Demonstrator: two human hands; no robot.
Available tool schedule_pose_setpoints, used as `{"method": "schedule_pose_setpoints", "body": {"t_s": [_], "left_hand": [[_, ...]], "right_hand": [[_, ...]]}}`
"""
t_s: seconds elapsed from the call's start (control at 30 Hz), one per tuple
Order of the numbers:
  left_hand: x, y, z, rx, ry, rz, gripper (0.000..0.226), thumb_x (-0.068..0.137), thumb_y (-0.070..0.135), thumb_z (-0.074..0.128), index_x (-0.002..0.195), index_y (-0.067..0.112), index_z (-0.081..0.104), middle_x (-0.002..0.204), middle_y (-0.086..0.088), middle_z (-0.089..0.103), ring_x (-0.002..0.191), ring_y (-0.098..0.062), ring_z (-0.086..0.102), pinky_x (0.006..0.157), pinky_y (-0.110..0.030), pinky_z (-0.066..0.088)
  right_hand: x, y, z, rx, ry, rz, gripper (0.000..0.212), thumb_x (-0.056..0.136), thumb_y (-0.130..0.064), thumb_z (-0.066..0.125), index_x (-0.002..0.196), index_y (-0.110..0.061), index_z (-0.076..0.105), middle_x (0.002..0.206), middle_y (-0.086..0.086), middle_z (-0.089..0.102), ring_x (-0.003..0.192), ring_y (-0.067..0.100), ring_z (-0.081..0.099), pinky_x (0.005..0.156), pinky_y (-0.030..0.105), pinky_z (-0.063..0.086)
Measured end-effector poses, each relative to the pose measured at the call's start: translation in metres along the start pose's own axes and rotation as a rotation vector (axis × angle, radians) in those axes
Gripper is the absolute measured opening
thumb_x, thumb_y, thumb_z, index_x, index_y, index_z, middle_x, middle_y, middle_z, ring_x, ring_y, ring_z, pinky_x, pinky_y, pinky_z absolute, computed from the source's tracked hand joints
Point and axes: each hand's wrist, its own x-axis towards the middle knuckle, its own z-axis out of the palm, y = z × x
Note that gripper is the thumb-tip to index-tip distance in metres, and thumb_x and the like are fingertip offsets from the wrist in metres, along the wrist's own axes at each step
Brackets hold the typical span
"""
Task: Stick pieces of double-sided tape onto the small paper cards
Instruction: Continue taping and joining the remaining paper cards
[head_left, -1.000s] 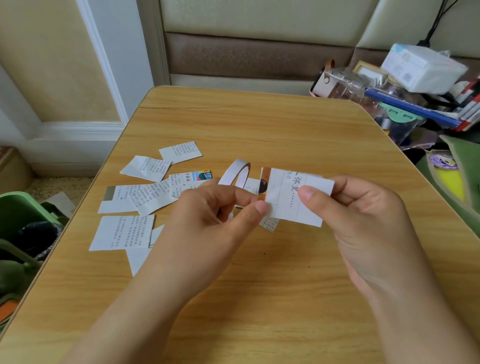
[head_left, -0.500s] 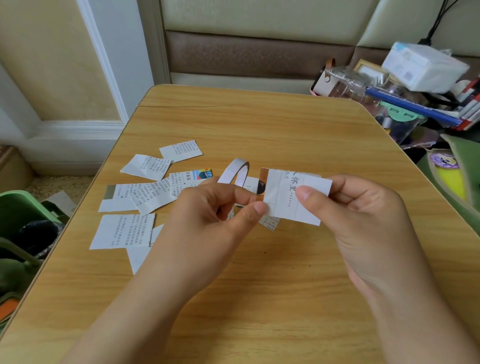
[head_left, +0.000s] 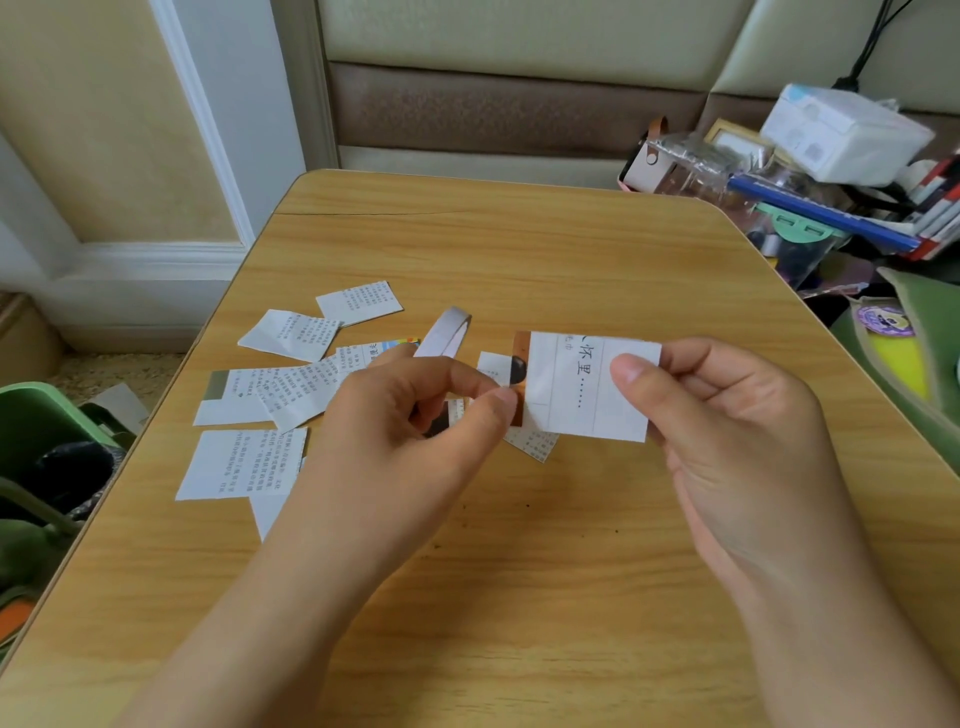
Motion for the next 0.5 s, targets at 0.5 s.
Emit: {"method": "schedule_pose_setpoints", "body": {"t_s": [0.5], "left_hand": [[-0.0015, 0.0086, -0.0036, -0.334, -0.009, -0.074, 0.02, 0.066, 0.039, 0.076, 0.062, 0.021, 0.07, 0.064, -0.01, 0.042, 0.052, -0.008, 0.034, 0.044, -0.012, 0.029]], "right_hand": [[-0.0037, -0.0004, 0.0038, 0.039, -0.088, -0.03, 0.018, 0.059, -0.034, 0.076, 0.07, -0.021, 0.073, 0.071, 0.006, 0.07, 0.072, 0.018, 0.063, 0.069, 0.025, 0.05]]}}
